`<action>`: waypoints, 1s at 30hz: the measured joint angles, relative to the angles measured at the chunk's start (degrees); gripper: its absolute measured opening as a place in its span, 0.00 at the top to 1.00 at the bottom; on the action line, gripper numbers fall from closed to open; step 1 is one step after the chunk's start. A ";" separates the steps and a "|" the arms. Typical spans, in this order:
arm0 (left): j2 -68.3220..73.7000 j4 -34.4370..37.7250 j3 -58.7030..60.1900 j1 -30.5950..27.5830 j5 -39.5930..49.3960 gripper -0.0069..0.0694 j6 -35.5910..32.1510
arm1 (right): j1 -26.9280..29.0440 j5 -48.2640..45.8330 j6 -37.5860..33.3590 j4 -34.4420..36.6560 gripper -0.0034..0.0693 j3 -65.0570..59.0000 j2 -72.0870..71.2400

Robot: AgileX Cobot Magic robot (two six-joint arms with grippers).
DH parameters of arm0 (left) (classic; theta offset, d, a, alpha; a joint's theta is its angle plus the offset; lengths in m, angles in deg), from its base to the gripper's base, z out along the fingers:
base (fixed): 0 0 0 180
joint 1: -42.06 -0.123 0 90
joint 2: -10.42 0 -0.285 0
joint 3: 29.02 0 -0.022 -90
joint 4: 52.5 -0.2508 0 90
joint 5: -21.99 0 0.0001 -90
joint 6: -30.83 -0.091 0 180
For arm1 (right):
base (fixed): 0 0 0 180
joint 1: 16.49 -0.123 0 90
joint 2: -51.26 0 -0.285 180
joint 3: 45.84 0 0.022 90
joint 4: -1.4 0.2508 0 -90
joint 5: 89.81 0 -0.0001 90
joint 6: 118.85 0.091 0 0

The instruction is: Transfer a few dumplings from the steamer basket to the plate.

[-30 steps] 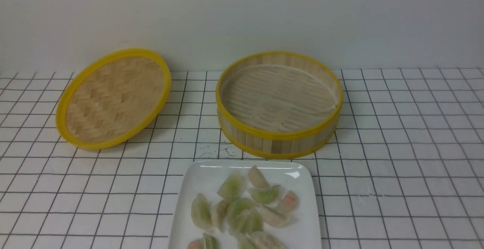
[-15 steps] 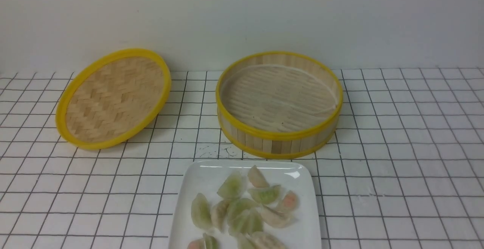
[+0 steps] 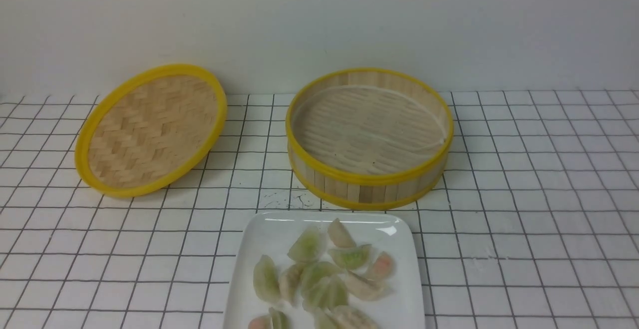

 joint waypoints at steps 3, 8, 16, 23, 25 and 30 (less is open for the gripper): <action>-3.08 5.06 10.32 -4.24 -8.73 0.92 -5.68 | 0.00 0.00 0.00 0.00 0.97 0.00 0.00; -5.74 14.00 25.08 -14.77 -17.12 0.92 -15.92 | 0.00 -0.02 0.00 0.00 0.97 0.00 0.00; -5.74 18.10 40.22 -25.03 -20.84 0.92 -22.57 | 0.00 -0.32 0.06 0.00 0.97 0.00 -0.04; -5.78 18.28 40.56 -25.44 -22.67 0.92 -22.73 | 0.00 -0.38 0.06 0.00 0.97 0.00 -0.04; -5.78 18.28 40.56 -25.51 -22.77 0.92 -22.73 | 0.00 -0.38 0.06 0.00 0.97 0.00 -0.04; -5.78 18.28 40.58 -25.51 -22.94 0.92 -22.73 | 0.00 -0.38 0.06 0.00 0.97 0.00 -0.04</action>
